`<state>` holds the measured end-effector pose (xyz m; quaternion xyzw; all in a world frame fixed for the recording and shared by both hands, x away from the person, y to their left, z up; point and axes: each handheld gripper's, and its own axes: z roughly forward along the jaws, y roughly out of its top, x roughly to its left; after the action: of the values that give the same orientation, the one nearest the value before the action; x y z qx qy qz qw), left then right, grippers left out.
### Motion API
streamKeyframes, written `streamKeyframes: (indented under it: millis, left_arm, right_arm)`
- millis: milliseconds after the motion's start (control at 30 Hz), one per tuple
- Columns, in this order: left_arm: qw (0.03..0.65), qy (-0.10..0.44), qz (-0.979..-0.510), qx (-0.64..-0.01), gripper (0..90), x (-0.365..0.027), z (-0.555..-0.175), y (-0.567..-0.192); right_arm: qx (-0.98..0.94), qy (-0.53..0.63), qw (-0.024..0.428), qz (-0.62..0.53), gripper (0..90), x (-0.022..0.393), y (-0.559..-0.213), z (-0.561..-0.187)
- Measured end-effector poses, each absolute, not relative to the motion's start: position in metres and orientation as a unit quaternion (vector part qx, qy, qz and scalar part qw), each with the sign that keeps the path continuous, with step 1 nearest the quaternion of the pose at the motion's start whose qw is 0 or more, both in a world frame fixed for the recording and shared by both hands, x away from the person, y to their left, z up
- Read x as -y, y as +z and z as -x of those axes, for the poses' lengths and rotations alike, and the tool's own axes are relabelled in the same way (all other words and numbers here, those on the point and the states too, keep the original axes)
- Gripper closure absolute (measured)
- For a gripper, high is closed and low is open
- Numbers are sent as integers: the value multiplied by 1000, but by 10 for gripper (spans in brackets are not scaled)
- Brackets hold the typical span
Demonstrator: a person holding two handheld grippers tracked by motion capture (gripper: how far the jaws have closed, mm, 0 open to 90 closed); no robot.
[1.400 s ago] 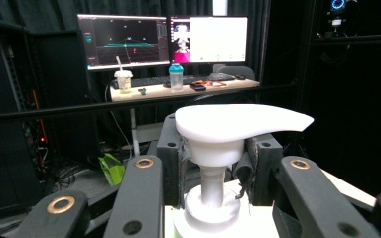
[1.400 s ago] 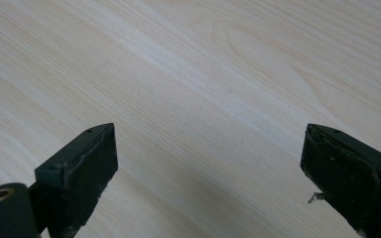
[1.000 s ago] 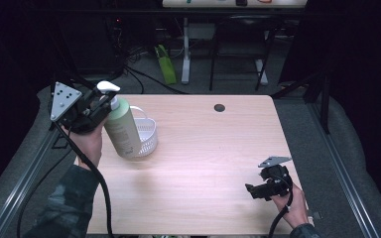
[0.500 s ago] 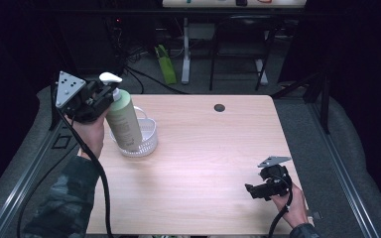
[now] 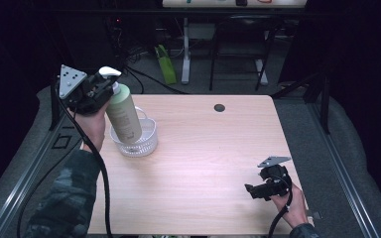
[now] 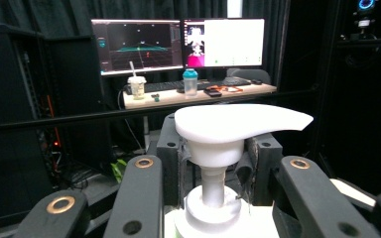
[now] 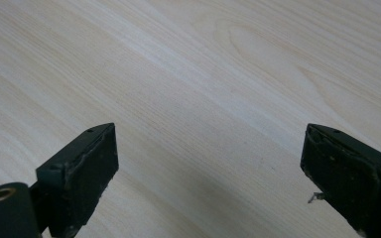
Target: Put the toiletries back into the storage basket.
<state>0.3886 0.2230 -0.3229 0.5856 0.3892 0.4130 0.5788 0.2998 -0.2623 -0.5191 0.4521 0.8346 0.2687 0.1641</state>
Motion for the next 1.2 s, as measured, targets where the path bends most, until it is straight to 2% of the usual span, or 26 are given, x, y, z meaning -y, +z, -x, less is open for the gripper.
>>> streamKeyframes:
  millis: [1200]
  left_arm:
    - [562, 420, -584, -408, 670, -224, -432, -340]
  right_arm:
    - [-837, 267, 163, -450, 74, 262, -520, -299]
